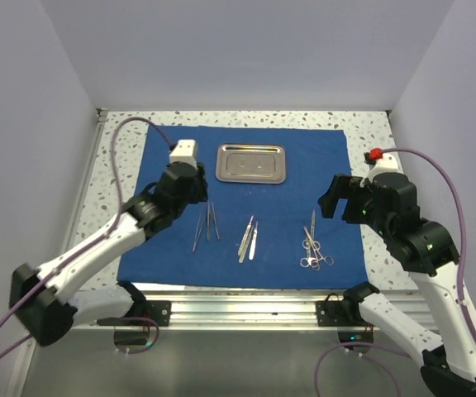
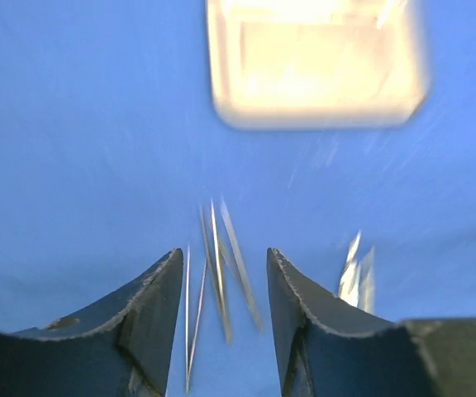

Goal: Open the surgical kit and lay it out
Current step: Reset both arms

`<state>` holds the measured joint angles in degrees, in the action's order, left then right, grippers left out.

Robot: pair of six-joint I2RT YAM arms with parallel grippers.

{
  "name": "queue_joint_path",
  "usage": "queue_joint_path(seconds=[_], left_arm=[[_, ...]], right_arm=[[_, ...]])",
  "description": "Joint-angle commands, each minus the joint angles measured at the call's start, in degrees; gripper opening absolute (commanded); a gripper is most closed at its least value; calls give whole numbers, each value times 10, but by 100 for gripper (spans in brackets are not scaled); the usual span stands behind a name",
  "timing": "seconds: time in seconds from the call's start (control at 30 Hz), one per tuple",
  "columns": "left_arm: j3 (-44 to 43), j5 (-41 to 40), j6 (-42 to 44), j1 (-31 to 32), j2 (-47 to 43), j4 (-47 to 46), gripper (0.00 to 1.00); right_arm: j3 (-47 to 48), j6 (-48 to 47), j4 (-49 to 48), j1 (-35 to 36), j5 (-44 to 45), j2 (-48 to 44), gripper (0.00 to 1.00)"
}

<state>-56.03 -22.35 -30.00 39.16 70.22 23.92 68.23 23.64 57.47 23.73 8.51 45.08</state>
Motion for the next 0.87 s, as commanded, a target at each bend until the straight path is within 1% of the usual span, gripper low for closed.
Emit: queue_joint_path(seconds=[0.0, 0.03, 0.07, 0.1, 0.13, 0.17, 0.23, 0.27, 0.43, 0.6, 0.73, 0.83], left_arm=[[42, -122, 81, 7, -138, -139, 50], [99, -146, 100, 7, -168, -180, 52], [130, -186, 122, 7, -223, -225, 52], [157, -202, 162, 8, -247, -314, 56], [196, -219, 178, 7, -265, -344, 61], [204, -246, 189, 8, -284, -361, 64], [198, -258, 208, 7, -282, -355, 64], [191, -256, 209, 8, -272, -327, 64], [200, -240, 190, 8, -276, -333, 64], [199, -238, 184, 8, -278, -312, 64], [196, -234, 202, 8, -288, -298, 64], [199, -227, 218, 8, -293, -294, 66]], right_arm=[[22, 17, -86, 2, 37, -16, 98], [22, 18, -90, 3, 42, -17, 98], [22, 16, -92, 3, 45, -18, 98], [21, 16, -95, 2, 53, -21, 98], [17, 14, -96, 2, 61, -24, 98], [15, 9, -97, 3, 62, -25, 98], [4, 6, -99, 3, 67, -32, 98], [2, 5, -101, 3, 66, -33, 98], [-13, 7, -105, 3, 63, -40, 98], [-21, 5, -114, 2, 36, -26, 98], [-34, -7, -140, 3, 8, -19, 98], [-30, -6, -145, 3, 24, -9, 98]])
